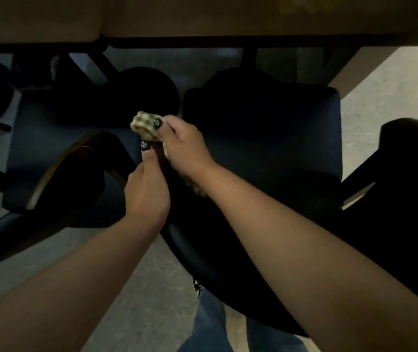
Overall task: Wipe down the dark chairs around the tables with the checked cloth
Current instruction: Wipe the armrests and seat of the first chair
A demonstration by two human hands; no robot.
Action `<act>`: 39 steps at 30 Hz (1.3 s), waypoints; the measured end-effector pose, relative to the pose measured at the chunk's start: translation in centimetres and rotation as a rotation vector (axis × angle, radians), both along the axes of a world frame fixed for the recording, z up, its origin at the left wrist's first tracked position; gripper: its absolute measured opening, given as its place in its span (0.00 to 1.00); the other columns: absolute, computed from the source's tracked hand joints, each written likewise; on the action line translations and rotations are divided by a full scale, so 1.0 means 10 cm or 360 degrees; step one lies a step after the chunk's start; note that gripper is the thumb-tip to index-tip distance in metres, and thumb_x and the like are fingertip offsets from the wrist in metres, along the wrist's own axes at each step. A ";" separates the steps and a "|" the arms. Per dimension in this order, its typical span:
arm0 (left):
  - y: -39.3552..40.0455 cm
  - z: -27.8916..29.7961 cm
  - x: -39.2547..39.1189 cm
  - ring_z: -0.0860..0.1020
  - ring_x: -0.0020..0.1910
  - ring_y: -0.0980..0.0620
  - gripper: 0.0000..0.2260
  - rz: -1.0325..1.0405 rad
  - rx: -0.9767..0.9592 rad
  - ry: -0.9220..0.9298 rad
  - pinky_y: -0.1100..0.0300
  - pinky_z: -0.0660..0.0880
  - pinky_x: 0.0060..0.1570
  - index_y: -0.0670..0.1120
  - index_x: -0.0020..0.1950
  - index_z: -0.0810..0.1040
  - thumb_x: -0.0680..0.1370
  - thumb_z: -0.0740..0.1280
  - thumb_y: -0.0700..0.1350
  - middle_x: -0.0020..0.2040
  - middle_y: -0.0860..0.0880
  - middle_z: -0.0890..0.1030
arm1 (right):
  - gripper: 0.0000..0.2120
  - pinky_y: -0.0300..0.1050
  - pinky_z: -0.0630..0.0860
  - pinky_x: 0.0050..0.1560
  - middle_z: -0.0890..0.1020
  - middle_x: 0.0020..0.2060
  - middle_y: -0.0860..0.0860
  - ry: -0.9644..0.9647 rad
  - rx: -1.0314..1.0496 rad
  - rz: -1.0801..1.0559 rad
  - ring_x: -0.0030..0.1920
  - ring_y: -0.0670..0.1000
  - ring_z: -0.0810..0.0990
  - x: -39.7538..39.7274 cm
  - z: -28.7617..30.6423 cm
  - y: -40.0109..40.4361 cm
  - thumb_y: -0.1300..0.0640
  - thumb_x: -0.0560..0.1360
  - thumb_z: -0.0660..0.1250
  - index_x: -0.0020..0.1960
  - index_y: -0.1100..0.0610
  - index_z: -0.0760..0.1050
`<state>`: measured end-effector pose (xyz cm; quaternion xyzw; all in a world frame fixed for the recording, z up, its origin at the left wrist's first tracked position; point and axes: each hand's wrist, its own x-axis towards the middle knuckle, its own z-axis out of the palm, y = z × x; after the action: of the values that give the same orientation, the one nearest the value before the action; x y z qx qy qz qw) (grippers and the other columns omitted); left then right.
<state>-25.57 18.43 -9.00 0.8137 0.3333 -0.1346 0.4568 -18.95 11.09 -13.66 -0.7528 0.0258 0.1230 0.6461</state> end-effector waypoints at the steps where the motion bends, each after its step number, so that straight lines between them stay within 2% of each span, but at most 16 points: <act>1: 0.00 0.01 0.00 0.76 0.58 0.41 0.29 -0.0002 0.0012 0.0006 0.44 0.70 0.64 0.46 0.60 0.78 0.81 0.46 0.64 0.57 0.44 0.79 | 0.11 0.40 0.70 0.40 0.78 0.36 0.49 0.0092 0.0131 -0.0056 0.39 0.46 0.75 -0.12 0.06 -0.06 0.59 0.81 0.57 0.46 0.57 0.77; 4: 0.00 0.06 -0.01 0.76 0.56 0.40 0.23 -0.0084 0.0039 0.0037 0.45 0.70 0.61 0.45 0.57 0.77 0.82 0.50 0.60 0.54 0.42 0.79 | 0.12 0.41 0.72 0.45 0.80 0.43 0.50 0.0418 0.0224 -0.0222 0.47 0.48 0.78 -0.38 0.27 -0.46 0.58 0.81 0.57 0.53 0.58 0.78; 7: -0.02 0.10 -0.01 0.77 0.56 0.40 0.16 -0.0174 0.0138 0.0025 0.46 0.73 0.60 0.46 0.61 0.76 0.81 0.57 0.54 0.54 0.43 0.79 | 0.11 0.42 0.71 0.45 0.80 0.40 0.50 0.0431 -0.0058 -0.0349 0.45 0.48 0.78 -0.62 0.47 -1.06 0.58 0.80 0.58 0.47 0.58 0.79; 9: -0.05 0.14 -0.03 0.76 0.57 0.39 0.18 -0.0210 0.0253 0.0009 0.45 0.73 0.61 0.47 0.68 0.71 0.81 0.58 0.52 0.58 0.42 0.78 | 0.12 0.44 0.71 0.42 0.79 0.37 0.53 0.0389 -0.0241 -0.0475 0.40 0.49 0.77 -0.82 0.66 -1.48 0.58 0.79 0.59 0.41 0.57 0.77; 11: -0.10 0.19 -0.05 0.74 0.62 0.38 0.22 -0.0316 0.0368 -0.0066 0.43 0.71 0.63 0.46 0.74 0.64 0.81 0.58 0.49 0.65 0.40 0.74 | 0.12 0.46 0.70 0.43 0.80 0.39 0.55 0.0321 -0.0514 -0.0546 0.42 0.52 0.77 -1.03 0.89 -1.89 0.57 0.79 0.58 0.42 0.60 0.76; 16: -0.36 0.22 -0.16 0.58 0.75 0.38 0.27 -0.1004 0.1238 -0.0327 0.39 0.58 0.70 0.40 0.75 0.61 0.77 0.63 0.45 0.75 0.39 0.60 | 0.11 0.43 0.59 0.39 0.73 0.35 0.49 0.0108 -0.1258 -0.0537 0.39 0.52 0.69 -1.36 1.35 -2.74 0.51 0.80 0.58 0.43 0.57 0.70; 18: -0.61 0.17 -0.20 0.57 0.75 0.39 0.28 -0.1327 0.1239 -0.0223 0.40 0.56 0.71 0.42 0.75 0.61 0.76 0.64 0.46 0.75 0.40 0.60 | 0.11 0.45 0.64 0.41 0.73 0.42 0.52 0.0123 -0.1563 -0.0484 0.42 0.54 0.70 -1.40 1.37 -3.02 0.49 0.77 0.63 0.47 0.57 0.70; 21: -1.15 -0.02 -0.24 0.62 0.73 0.42 0.28 -0.1664 0.0842 0.0020 0.47 0.62 0.70 0.44 0.75 0.60 0.78 0.63 0.51 0.74 0.42 0.63 | 0.24 0.48 0.72 0.43 0.71 0.52 0.57 0.0277 -0.1850 -0.0448 0.49 0.60 0.75 -1.45 1.27 -3.33 0.45 0.71 0.70 0.58 0.60 0.71; 23: -1.56 -0.16 -0.26 0.64 0.73 0.43 0.29 -0.1801 0.0469 0.0199 0.51 0.62 0.71 0.45 0.77 0.58 0.79 0.62 0.54 0.74 0.43 0.64 | 0.30 0.49 0.75 0.45 0.69 0.54 0.57 0.0483 -0.1802 -0.0451 0.50 0.61 0.76 -1.47 1.14 -3.45 0.42 0.67 0.73 0.59 0.60 0.70; 25: -1.96 -0.32 -0.24 0.68 0.71 0.45 0.30 -0.1785 0.0085 0.0374 0.56 0.64 0.70 0.46 0.78 0.57 0.80 0.62 0.56 0.73 0.44 0.67 | 0.30 0.47 0.75 0.43 0.73 0.53 0.57 0.0819 -0.1561 -0.0499 0.47 0.58 0.76 -1.46 0.97 -3.52 0.41 0.65 0.74 0.55 0.61 0.72; 27: -2.31 -0.48 -0.21 0.71 0.68 0.47 0.32 -0.1715 -0.0210 0.0587 0.59 0.66 0.66 0.48 0.78 0.57 0.79 0.62 0.59 0.72 0.45 0.70 | 0.24 0.49 0.77 0.43 0.79 0.48 0.56 0.1197 -0.0977 -0.0711 0.43 0.56 0.78 -1.43 0.86 -3.54 0.44 0.64 0.76 0.49 0.62 0.75; 29: -2.54 -0.68 -0.17 0.72 0.67 0.48 0.37 -0.1612 -0.0447 0.0781 0.58 0.66 0.65 0.49 0.78 0.56 0.75 0.62 0.66 0.72 0.47 0.70 | 0.20 0.53 0.80 0.48 0.82 0.45 0.57 0.1394 -0.0461 -0.0903 0.44 0.57 0.81 -1.40 0.76 -3.58 0.49 0.63 0.77 0.46 0.61 0.77; 32: -2.67 -0.98 -0.16 0.74 0.65 0.47 0.49 -0.1525 -0.0645 0.0979 0.49 0.67 0.70 0.49 0.72 0.69 0.60 0.64 0.79 0.68 0.47 0.74 | 0.21 0.55 0.81 0.51 0.84 0.45 0.56 0.1421 -0.0237 -0.0879 0.44 0.58 0.84 -1.39 0.64 -3.66 0.51 0.62 0.78 0.50 0.58 0.78; 34: -2.68 -1.13 -0.21 0.77 0.61 0.48 0.42 -0.1482 -0.0798 0.1079 0.47 0.67 0.69 0.52 0.62 0.79 0.58 0.66 0.78 0.62 0.48 0.79 | 0.24 0.55 0.80 0.53 0.85 0.47 0.55 0.1426 -0.0009 -0.0856 0.45 0.58 0.84 -1.39 0.61 -3.68 0.54 0.63 0.78 0.56 0.56 0.77; 36: -2.68 -1.24 -0.25 0.78 0.61 0.49 0.40 -0.1300 -0.0954 0.1201 0.49 0.67 0.69 0.55 0.62 0.80 0.57 0.69 0.77 0.62 0.50 0.80 | 0.24 0.53 0.80 0.53 0.84 0.48 0.55 0.1415 0.0144 -0.0837 0.46 0.58 0.84 -1.38 0.59 -3.72 0.58 0.65 0.77 0.60 0.54 0.76; 39: -2.67 -1.30 -0.27 0.80 0.59 0.46 0.43 -0.1199 -0.1030 0.1264 0.48 0.69 0.68 0.53 0.61 0.80 0.54 0.71 0.77 0.59 0.48 0.82 | 0.22 0.50 0.81 0.49 0.84 0.48 0.55 0.1338 0.0135 -0.0796 0.46 0.57 0.84 -1.39 0.56 -3.73 0.61 0.67 0.74 0.59 0.51 0.77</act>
<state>-28.28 -8.25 -22.03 0.5839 0.1107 -0.6716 0.4425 -32.85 -26.20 -8.02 -0.5818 0.4594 0.2583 0.6195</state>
